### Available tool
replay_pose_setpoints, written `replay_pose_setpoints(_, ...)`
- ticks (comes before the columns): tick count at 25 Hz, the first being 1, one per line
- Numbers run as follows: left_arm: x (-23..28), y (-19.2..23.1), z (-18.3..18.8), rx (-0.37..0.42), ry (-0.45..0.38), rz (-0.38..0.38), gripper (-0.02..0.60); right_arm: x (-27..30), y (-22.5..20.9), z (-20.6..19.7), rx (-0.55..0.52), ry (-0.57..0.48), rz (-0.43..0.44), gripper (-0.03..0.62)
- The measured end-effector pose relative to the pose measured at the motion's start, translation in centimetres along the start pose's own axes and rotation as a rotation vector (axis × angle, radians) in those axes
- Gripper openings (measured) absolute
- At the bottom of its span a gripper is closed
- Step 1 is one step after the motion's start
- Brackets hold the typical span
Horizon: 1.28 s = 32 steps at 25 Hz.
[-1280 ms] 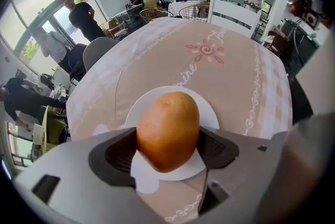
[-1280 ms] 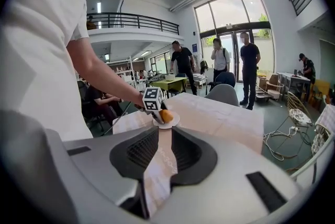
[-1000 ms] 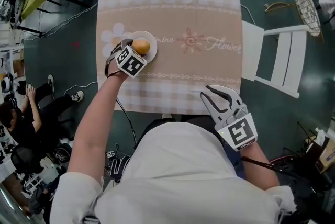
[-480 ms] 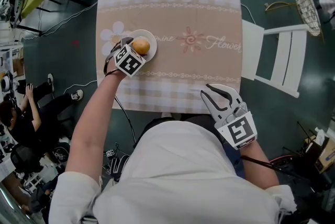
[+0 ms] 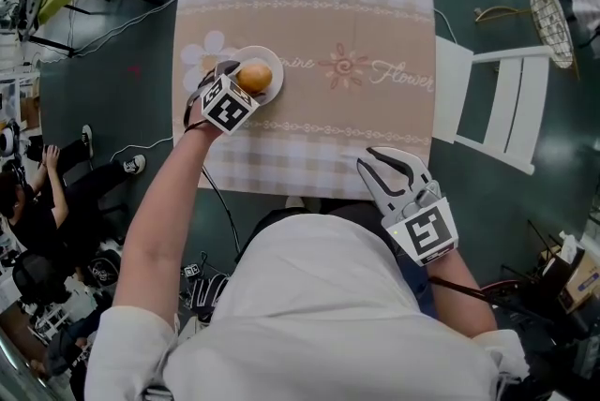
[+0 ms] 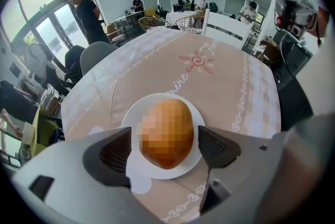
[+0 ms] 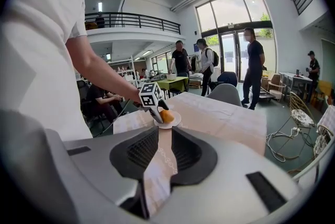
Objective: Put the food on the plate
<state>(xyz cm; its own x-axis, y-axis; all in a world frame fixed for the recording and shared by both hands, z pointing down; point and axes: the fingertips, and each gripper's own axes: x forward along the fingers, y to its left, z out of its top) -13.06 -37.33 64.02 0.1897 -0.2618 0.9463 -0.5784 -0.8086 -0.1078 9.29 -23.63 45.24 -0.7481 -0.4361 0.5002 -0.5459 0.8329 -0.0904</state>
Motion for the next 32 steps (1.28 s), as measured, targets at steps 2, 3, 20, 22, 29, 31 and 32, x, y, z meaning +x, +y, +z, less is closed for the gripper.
replay_pose_setpoints(2,-0.5,-0.1,0.0,0.001,-0.014,0.004,0.397,0.1,0.3,0.1,-0.005,0.001,0.003,0.087)
replay_pose_setpoints(3,-0.8,-0.2,0.0,0.000,-0.022,0.006,0.397,0.1,0.5,0.1,0.002,-0.004,0.004,0.087)
replay_pose_setpoints(20,-19.8,-6.4,-1.0,-0.351,-0.599,-0.008,0.303,2.2,7.6,2.3,-0.083,-0.035,0.066,0.080)
replay_pose_setpoints(22,-22.6,-8.2,-2.3,-0.416,-0.685,-0.023,0.210,2.5,9.5,2.4,-0.101,-0.033,0.078,0.074)
replay_pose_setpoints(29,-29.4,-15.7,-7.6,-0.486,-0.822,-0.067,0.011,2.9,16.6,2.6,-0.159,-0.022,0.105,0.051)
replay_pose_setpoints(31,-30.8,-17.9,-9.0,-0.493,-0.840,-0.089,0.009,2.8,18.9,2.4,-0.160,-0.019,0.113,0.046)
replay_pose_setpoints(32,-31.4,-19.0,-9.7,-0.493,-0.845,-0.098,0.009,2.7,20.0,2.3,-0.161,-0.016,0.115,0.044)
